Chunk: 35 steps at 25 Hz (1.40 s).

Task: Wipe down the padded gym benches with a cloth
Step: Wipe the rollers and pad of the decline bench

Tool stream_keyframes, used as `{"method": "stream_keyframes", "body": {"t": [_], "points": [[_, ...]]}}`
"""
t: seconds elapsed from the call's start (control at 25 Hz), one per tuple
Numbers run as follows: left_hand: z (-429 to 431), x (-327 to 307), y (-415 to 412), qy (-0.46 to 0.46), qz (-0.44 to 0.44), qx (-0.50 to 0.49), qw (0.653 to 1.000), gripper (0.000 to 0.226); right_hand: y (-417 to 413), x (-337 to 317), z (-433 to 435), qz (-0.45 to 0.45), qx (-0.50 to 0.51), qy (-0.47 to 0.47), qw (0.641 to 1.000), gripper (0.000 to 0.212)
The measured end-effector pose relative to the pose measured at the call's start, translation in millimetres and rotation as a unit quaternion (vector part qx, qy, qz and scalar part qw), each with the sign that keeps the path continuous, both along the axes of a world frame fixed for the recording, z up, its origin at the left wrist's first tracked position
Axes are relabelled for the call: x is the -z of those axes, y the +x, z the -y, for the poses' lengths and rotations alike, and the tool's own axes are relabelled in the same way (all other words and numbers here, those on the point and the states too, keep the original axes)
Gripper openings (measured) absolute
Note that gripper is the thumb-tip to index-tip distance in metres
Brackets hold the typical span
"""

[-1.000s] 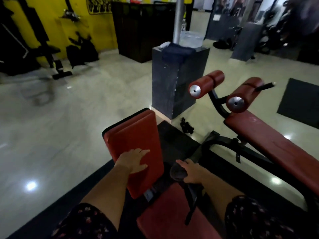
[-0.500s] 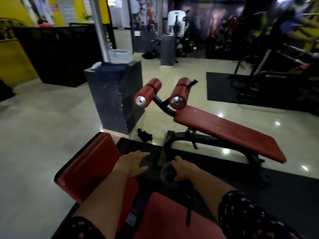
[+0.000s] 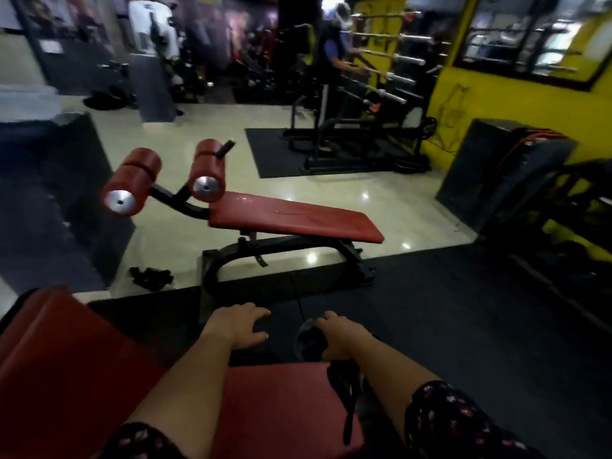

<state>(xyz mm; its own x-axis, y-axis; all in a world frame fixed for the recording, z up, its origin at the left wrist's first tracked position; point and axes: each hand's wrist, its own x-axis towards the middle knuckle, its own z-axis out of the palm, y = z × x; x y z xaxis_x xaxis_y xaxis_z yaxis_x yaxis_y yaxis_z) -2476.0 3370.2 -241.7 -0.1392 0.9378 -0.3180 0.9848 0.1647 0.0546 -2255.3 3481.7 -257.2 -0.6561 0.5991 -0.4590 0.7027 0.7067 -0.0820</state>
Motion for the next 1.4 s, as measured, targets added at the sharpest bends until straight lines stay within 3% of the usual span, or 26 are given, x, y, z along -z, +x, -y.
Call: {"method": "stream_keyframes", "body": {"t": [0.24, 0.56, 1.08, 1.4], "points": [[-72.0, -11.9, 84.1, 0.012, 0.001, 0.128, 0.992, 0.061, 117.3, -4.8, -14.3, -0.040, 0.185, 0.012, 0.982, 0.076], [-149.6, 3.3, 224.7, -0.003, 0.019, 0.254, 0.967, 0.059, 296.7, 8.7, -35.1, -0.087, 0.400, -0.019, 0.912, 0.066], [-242.0, 33.1, 501.3, -0.032, 0.056, 0.409, 0.910, 0.057, 519.4, 39.6, -45.5, -0.049, 0.482, -0.051, 0.873, 0.072], [-287.3, 55.4, 581.1, -0.062, 0.017, 0.507, 0.860, 0.059, 589.0, 56.1, -25.2, -0.056, 0.565, -0.051, 0.821, 0.075]]}}
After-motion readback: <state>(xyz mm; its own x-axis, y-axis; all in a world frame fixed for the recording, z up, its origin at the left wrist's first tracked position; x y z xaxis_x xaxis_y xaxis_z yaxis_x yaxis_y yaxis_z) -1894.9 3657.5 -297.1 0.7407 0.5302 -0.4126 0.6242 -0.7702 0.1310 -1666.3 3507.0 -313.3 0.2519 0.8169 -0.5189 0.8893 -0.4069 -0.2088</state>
